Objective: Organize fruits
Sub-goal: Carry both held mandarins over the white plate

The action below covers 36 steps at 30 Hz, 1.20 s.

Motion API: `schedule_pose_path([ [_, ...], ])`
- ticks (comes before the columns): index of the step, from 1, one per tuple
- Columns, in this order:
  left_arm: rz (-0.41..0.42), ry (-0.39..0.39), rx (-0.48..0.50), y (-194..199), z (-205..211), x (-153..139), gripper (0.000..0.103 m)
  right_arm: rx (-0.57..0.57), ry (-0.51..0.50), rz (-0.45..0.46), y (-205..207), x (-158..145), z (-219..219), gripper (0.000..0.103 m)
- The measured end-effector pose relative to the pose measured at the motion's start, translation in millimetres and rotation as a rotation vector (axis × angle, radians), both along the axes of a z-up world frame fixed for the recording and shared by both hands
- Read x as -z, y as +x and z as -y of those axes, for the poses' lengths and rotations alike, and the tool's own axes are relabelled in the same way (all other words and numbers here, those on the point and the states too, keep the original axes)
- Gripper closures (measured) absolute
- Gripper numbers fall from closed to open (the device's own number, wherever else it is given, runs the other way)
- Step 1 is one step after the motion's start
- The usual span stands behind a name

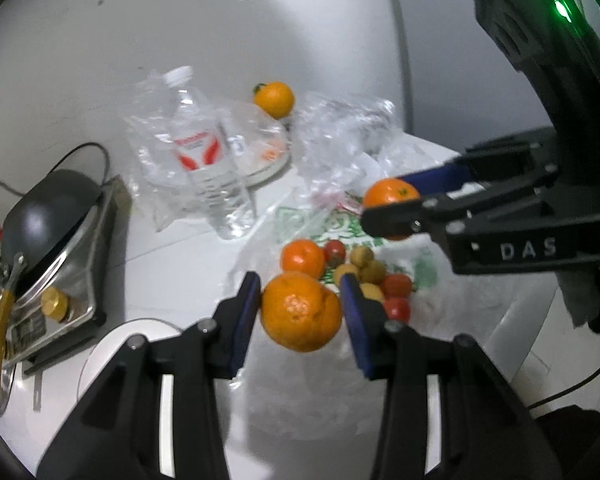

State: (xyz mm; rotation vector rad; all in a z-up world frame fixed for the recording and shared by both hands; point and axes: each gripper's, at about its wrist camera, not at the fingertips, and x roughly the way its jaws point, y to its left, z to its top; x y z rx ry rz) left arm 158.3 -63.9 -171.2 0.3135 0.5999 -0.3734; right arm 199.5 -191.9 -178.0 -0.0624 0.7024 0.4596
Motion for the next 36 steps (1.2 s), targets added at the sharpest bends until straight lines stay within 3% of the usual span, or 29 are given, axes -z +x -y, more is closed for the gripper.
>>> schedule_pose_path([
  [12, 0.03, -0.098, -0.134, -14, -72, -10, 0.061, -0.054, -0.035, 0.015, -10, -13, -52, 0.062],
  [36, 0.036, -0.151, -0.254, -19, -159, 2, 0.061, -0.139, -0.102, 0.005, -7, -8, -136, 0.062],
])
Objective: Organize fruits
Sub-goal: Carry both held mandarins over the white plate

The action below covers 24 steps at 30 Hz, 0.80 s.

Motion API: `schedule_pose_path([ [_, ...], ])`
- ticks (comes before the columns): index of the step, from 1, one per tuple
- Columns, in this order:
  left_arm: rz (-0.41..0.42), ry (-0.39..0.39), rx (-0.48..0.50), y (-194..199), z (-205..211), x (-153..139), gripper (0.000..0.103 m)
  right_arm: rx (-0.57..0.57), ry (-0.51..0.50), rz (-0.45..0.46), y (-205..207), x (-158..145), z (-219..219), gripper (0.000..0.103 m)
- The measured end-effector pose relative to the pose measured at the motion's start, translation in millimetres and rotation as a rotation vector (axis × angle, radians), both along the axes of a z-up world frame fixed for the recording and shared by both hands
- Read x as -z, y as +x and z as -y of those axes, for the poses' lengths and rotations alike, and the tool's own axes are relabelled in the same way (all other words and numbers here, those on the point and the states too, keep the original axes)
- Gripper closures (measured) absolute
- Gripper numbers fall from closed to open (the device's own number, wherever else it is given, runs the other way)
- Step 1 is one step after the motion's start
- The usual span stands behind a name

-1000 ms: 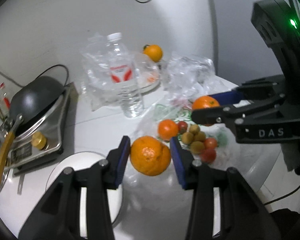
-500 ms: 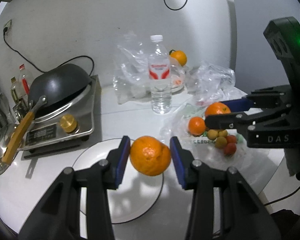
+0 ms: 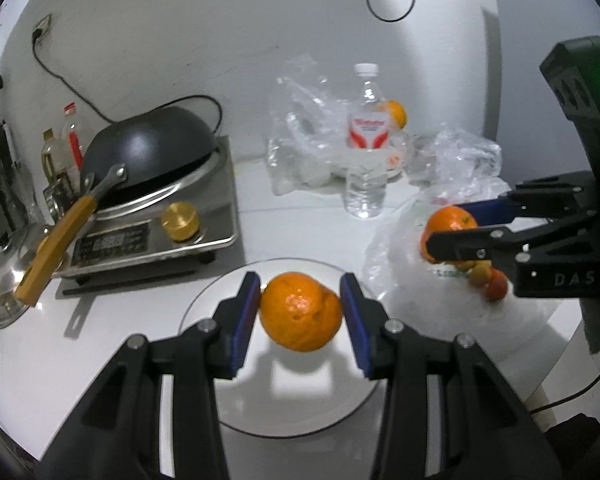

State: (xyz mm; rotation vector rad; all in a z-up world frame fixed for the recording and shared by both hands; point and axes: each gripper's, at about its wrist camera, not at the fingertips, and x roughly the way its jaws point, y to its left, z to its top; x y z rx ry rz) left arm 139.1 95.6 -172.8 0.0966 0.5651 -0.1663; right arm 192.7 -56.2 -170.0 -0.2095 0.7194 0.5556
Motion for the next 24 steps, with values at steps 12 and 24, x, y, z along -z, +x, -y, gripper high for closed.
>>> schedule_pose_path([
  [12, -0.035, 0.006, -0.044, 15, -40, 22, 0.061, -0.042, -0.021, -0.024, 17, 12, -45, 0.062],
  [24, -0.095, 0.019, -0.04, 37, -52, 50, 0.061, -0.067, -0.036, -0.067, 41, 32, -75, 0.062],
])
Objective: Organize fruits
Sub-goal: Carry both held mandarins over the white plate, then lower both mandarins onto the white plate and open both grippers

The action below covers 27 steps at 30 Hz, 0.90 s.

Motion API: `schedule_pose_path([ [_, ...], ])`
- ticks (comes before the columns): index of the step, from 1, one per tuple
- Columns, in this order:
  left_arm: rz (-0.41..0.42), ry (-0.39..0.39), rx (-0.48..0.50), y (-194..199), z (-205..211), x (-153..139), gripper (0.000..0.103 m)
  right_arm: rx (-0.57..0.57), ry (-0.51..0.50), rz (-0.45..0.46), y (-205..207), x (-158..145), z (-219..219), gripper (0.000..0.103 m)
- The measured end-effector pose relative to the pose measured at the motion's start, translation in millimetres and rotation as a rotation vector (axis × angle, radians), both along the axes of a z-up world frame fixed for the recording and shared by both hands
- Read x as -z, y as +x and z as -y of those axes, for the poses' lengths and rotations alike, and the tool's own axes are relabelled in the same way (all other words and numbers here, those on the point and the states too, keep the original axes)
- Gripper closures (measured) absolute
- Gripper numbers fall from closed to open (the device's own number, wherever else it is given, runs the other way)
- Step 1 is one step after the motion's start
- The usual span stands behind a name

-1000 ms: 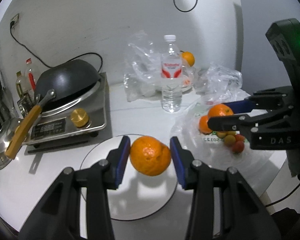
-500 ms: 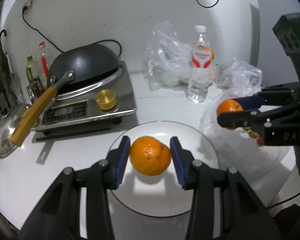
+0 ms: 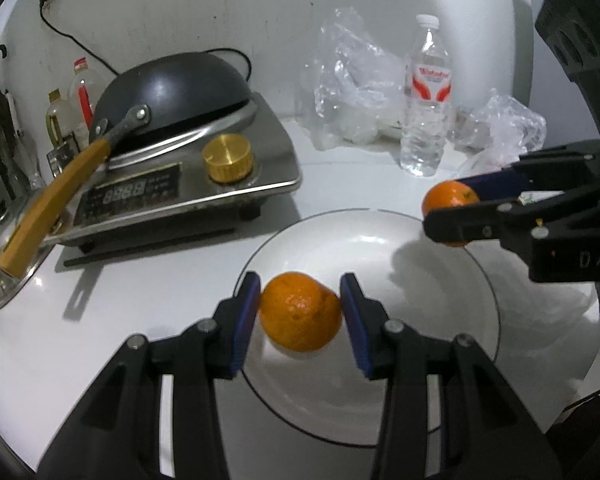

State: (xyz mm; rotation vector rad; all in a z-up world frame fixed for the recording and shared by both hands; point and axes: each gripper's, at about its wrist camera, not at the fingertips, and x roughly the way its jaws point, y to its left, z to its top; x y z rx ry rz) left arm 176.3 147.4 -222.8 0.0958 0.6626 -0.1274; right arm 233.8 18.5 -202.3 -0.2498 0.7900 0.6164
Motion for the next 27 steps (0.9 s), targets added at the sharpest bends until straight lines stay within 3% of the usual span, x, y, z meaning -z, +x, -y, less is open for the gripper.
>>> schedule_pose_path([
  [27, 0.011, -0.081, 0.021, -14, -15, 0, 0.06, -0.054, 0.021, -0.11, 42, 30, -67, 0.062],
])
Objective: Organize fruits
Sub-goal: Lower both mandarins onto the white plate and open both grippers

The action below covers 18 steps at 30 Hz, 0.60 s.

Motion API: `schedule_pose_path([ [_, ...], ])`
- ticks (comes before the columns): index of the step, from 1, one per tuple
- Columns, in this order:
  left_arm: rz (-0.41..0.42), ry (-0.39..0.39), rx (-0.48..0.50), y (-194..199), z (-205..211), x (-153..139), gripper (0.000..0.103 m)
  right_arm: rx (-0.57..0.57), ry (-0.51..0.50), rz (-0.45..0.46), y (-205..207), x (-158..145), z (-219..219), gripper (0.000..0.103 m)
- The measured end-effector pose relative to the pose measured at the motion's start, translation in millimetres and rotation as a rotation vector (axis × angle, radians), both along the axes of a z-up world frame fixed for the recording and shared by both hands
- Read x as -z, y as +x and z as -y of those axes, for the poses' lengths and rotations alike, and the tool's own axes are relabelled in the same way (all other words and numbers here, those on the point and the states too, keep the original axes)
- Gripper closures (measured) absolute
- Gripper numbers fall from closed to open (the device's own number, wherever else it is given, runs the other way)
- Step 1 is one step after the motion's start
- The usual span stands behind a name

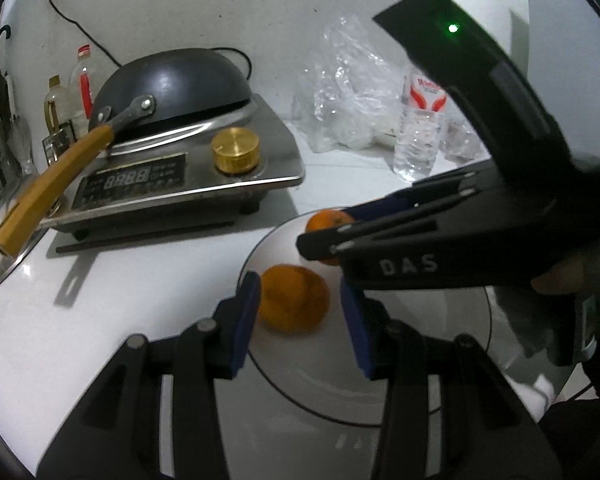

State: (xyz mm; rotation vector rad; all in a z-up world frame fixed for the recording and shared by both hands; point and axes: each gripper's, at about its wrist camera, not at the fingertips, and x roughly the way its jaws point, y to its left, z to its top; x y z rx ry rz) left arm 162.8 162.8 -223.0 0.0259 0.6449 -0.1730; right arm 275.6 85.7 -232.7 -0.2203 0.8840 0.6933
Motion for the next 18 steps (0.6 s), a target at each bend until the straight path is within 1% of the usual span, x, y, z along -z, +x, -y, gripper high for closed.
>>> schedule_pose_path([
  [6, 0.001, -0.012, -0.007, -6, -3, -1, 0.06, 0.018, 0.011, -0.032, 3, 4, -1, 0.062],
  [9, 0.004, -0.011, -0.009, -8, -3, -3, 0.06, 0.024, 0.015, -0.035, 1, 4, 1, 0.061],
  [10, 0.004, -0.01, -0.009, -9, -2, -4, 0.06, 0.026, 0.02, -0.029, 0, 2, 2, 0.06],
  [13, 0.009, -0.005, -0.011, -12, 0, -7, 0.06, 0.041, 0.034, -0.013, -2, -5, 7, 0.049],
  [18, 0.017, 0.011, -0.012, -19, 9, -15, 0.06, 0.057, 0.05, 0.023, -13, -21, 23, 0.049],
])
